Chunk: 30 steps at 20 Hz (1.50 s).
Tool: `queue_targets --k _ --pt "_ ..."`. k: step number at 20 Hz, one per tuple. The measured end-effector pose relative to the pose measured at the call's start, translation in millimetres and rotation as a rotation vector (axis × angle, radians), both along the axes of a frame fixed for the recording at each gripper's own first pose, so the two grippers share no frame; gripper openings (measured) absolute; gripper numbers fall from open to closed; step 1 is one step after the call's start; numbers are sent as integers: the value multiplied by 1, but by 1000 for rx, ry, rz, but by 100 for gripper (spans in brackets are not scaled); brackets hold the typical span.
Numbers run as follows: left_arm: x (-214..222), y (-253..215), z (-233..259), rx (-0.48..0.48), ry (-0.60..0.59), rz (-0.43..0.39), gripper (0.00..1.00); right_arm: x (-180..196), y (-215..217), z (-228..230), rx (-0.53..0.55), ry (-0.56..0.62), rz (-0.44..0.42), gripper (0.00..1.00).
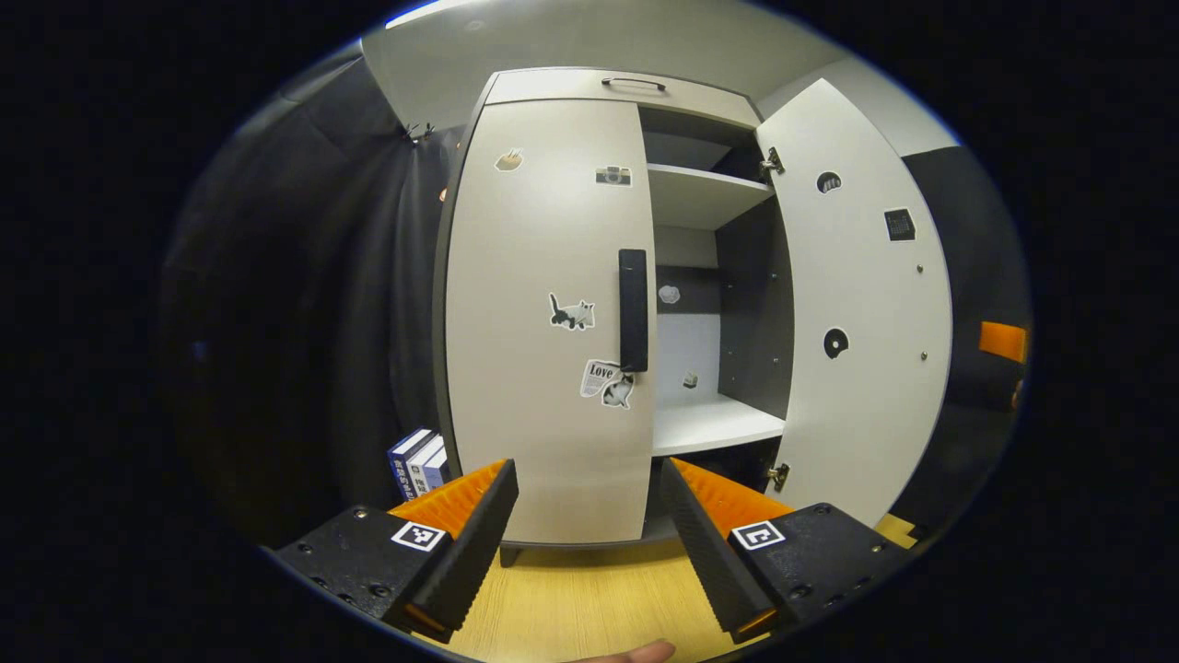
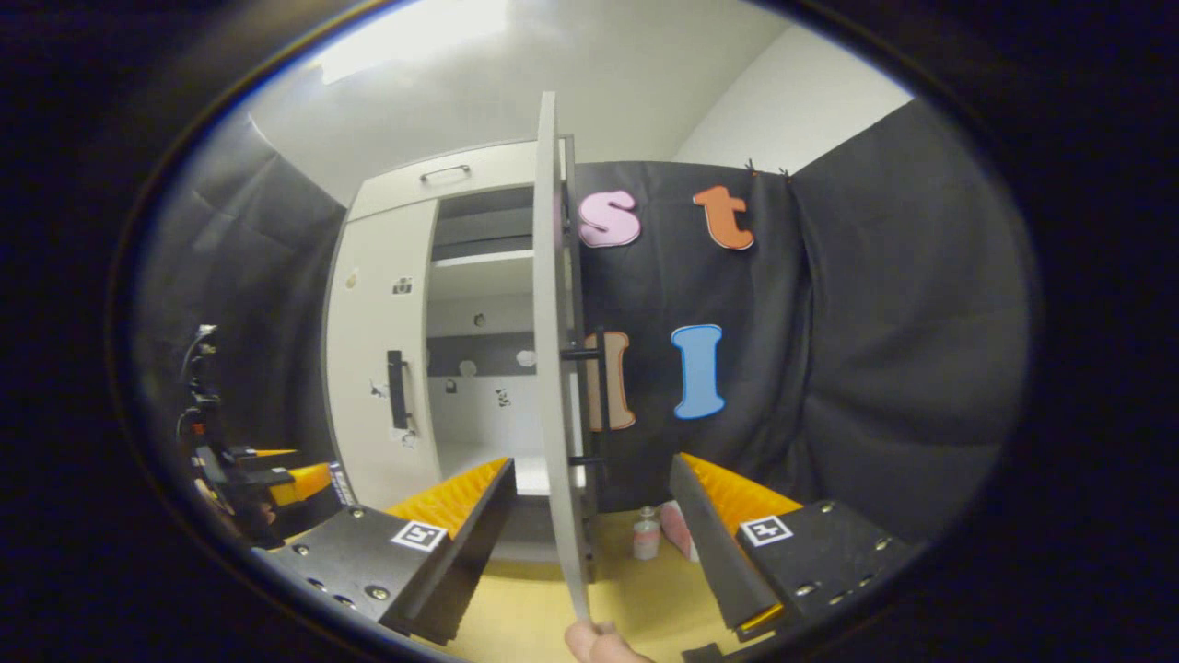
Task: Open the right door of the double-door shoe cabinet with the right hand, and open the left door with the left hand.
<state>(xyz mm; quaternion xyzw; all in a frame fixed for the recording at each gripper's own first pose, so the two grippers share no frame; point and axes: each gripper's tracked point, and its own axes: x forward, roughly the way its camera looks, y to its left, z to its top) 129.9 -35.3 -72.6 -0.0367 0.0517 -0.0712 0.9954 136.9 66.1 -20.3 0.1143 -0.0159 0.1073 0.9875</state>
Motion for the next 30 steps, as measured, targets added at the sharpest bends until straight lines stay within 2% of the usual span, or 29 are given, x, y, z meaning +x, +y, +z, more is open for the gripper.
queue_targets --k 1,3,8,9,12,17,20,21,23,24,25,26,27,28,29,30 --pt "4 -2 6 -1 -8 -6 97 -10 3 -4 17 7 8 97" --pt "12 -5 17 0 -19 -4 97 -25 11 -12 38 15 24 100" --pt "50 -15 36 61 -37 21 96 -53 35 -31 -18 28 40 96" --pt "59 -20 39 57 -38 16 97 -58 42 -33 -18 24 48 100" --pt "90 -32 47 40 -35 28 97 -74 58 -43 -13 29 81 100" --pt "134 -41 55 58 -35 57 97 -93 81 -52 56 50 154 100" --pt "149 -44 65 0 -37 62 97 -98 70 -51 58 27 111 100" --pt "154 -39 71 -10 -52 81 92 -98 68 -49 72 11 101 100" --pt "166 -28 76 16 -73 133 88 -102 66 -44 113 -8 109 100" --pt "174 -33 72 33 -60 112 88 -104 64 -43 134 -11 110 100" --pt "179 -41 66 47 -46 80 82 -104 60 -43 151 -13 105 100" --pt "186 -45 59 45 -25 57 72 -105 57 -43 169 -9 98 100" --pt "193 -50 48 22 14 36 55 -106 58 -44 195 1 102 99" --pt "191 -50 40 -30 39 46 51 -109 63 -44 218 6 127 98" --pt "195 -51 52 -63 -42 44 40 -109 66 -44 232 8 149 98" --pt "193 -51 51 -78 -33 47 38 -109 64 -48 235 16 149 98"
